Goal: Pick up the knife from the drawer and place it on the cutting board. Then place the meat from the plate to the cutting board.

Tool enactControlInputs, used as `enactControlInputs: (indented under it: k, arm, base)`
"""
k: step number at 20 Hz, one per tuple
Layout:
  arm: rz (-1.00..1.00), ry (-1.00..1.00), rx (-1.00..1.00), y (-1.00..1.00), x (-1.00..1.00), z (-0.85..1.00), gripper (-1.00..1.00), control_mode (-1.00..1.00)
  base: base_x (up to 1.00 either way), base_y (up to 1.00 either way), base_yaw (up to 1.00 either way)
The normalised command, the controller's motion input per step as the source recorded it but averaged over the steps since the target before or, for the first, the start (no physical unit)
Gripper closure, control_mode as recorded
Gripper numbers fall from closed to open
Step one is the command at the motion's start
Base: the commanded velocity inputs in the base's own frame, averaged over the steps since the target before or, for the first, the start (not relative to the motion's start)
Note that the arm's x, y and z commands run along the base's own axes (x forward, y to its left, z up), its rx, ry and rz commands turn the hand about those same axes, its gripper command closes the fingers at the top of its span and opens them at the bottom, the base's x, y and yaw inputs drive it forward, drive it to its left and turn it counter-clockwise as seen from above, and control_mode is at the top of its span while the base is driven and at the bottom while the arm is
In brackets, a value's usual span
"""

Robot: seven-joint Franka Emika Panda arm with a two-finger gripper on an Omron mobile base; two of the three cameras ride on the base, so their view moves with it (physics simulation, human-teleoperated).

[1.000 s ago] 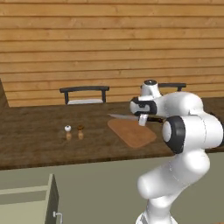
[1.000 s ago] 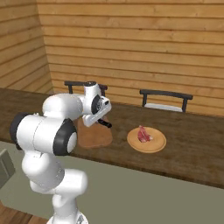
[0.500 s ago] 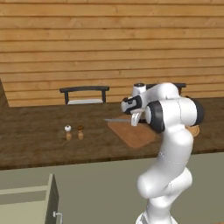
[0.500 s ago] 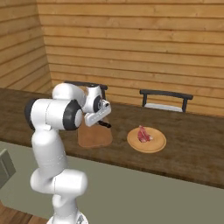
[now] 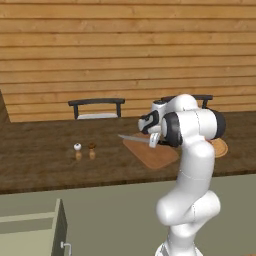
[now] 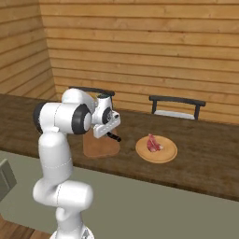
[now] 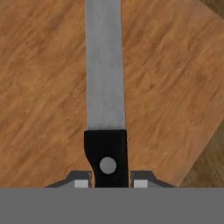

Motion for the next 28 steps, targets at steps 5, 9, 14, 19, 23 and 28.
enactControlInputs:
  k: [5, 9, 14, 19, 23, 28]
  arm:
    - [0.0, 0.0, 0.0, 0.12, -0.18, -0.24, -1.0, -1.0]
    - [0.0, -0.09, 0.0, 0.0, -0.21, 0.05, -1.0, -1.0]
    - [0.0, -0.21, 0.02, -0.22, -0.26, 0.75, -1.0, -1.0]
    - [-0.04, -0.21, 0.08, -0.86, -0.34, 0.98, -1.0, -1.0]
    - [-0.32, 0.0, 0.02, -0.92, -0.31, 0.46, -1.0, -1.0]
    - [-0.47, 0.04, 0.12, -0.82, -0.07, 0.25, -1.0, -1.0]
  base:
    - [0.0, 0.0, 0.0]
    - [0.0, 0.0, 0.0]
    - [0.0, 0.0, 0.0]
    - [0.0, 0.0, 0.0]
    - [0.0, 0.0, 0.0]
    - [0.0, 0.0, 0.0]
